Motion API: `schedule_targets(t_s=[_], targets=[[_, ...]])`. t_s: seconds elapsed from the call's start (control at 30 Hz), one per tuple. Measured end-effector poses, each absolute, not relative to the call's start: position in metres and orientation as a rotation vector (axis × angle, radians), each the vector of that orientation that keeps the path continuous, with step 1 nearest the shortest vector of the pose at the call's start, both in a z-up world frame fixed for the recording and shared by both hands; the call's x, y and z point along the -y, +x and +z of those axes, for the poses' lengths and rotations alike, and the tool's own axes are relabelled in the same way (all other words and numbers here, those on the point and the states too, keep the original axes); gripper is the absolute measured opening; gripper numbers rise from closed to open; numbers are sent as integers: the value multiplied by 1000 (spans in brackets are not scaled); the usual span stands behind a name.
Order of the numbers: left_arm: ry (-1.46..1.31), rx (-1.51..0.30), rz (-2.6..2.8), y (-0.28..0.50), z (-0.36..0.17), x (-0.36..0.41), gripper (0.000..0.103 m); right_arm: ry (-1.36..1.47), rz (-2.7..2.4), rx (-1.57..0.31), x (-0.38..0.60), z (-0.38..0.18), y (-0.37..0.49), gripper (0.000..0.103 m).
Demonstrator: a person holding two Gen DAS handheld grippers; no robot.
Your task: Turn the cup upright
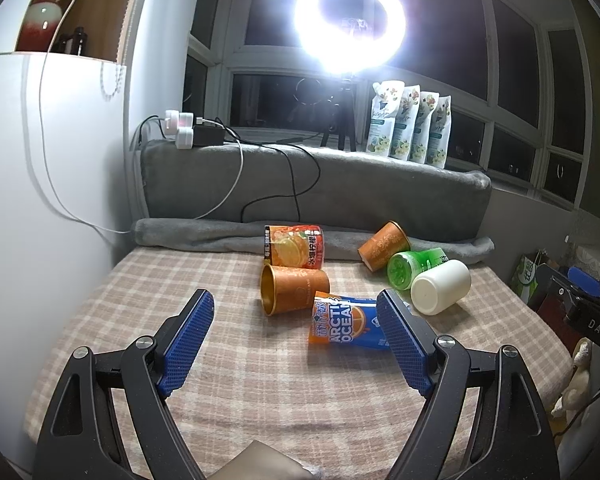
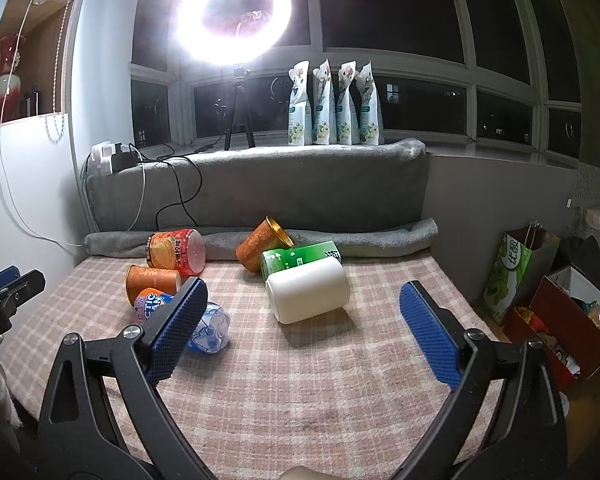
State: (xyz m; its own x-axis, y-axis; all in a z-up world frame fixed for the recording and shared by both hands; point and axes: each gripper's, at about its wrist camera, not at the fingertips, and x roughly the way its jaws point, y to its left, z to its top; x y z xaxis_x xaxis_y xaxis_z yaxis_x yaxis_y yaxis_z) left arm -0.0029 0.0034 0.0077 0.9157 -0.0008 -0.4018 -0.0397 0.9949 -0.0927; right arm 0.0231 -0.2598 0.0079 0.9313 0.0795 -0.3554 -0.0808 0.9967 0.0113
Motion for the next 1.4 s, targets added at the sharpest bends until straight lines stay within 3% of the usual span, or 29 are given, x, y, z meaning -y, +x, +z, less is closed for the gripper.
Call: schedule_targets(t_s=[1.4], targets=[[-106, -416, 21, -4, 3, -2, 83, 1, 83, -361, 261, 3, 24, 103]])
